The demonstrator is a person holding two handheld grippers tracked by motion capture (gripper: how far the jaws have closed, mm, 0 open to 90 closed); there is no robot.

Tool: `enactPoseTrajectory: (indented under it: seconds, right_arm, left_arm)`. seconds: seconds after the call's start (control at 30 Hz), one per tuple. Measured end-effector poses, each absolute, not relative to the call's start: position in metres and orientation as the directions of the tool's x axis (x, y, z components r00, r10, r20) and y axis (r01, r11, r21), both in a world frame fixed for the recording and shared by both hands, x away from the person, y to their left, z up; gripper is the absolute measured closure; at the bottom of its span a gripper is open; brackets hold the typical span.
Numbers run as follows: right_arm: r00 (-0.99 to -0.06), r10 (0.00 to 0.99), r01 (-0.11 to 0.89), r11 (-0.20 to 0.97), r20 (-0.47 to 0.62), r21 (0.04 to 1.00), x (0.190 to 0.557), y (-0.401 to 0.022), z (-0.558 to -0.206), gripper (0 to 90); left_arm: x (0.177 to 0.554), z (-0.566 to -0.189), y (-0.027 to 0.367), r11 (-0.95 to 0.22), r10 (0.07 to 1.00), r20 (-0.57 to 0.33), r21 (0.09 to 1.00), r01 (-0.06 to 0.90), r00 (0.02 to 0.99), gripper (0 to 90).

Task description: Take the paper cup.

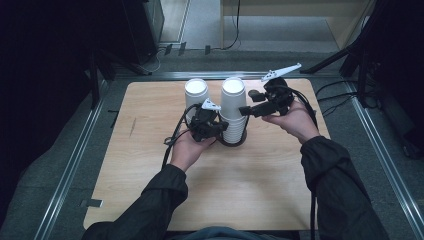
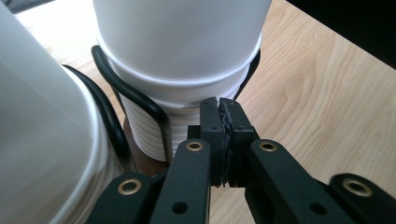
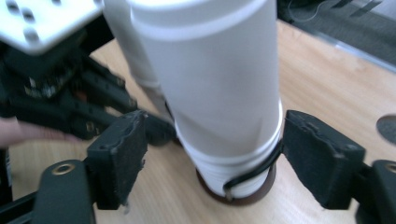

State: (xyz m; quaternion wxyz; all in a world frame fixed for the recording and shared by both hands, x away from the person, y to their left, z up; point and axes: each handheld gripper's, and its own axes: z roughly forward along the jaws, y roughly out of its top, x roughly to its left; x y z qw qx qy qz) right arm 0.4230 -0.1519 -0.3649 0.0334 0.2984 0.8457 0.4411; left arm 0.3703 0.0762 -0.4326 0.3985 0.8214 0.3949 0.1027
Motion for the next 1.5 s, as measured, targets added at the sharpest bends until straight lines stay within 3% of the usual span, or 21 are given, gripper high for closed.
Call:
enactPoseTrajectory:
  seconds: [0.37, 0.7, 1.0, 1.5]
  right_arm:
    - [-0.833, 0.534, 0.44, 0.475, 0.147, 0.762, 0.437, -0.126, -0.347, 15.8]
    - [-0.827, 0.556, 0.45, 0.566, 0.083, 0.691, 0.447, -0.093, -0.336, 16.1]
    - [-0.818, 0.574, 0.447, 0.662, -0.023, 0.602, 0.45, -0.068, -0.324, 24.1]
    - [-0.826, 0.564, 0.432, 0.654, -0.019, 0.621, 0.448, -0.071, -0.302, 24.9]
  left_arm:
    - [0.372, -0.434, 0.076, -0.361, 0.738, -0.147, 0.738, 0.569, 0.658, 90.0]
    - [0.371, -0.437, 0.073, -0.364, 0.734, -0.143, 0.743, 0.562, 0.664, 90.0]
    - [0.369, -0.439, 0.074, -0.355, 0.737, -0.139, 0.753, 0.554, 0.661, 89.9]
    - [0.368, -0.441, 0.076, -0.342, 0.737, -0.146, 0.762, 0.549, 0.661, 87.2]
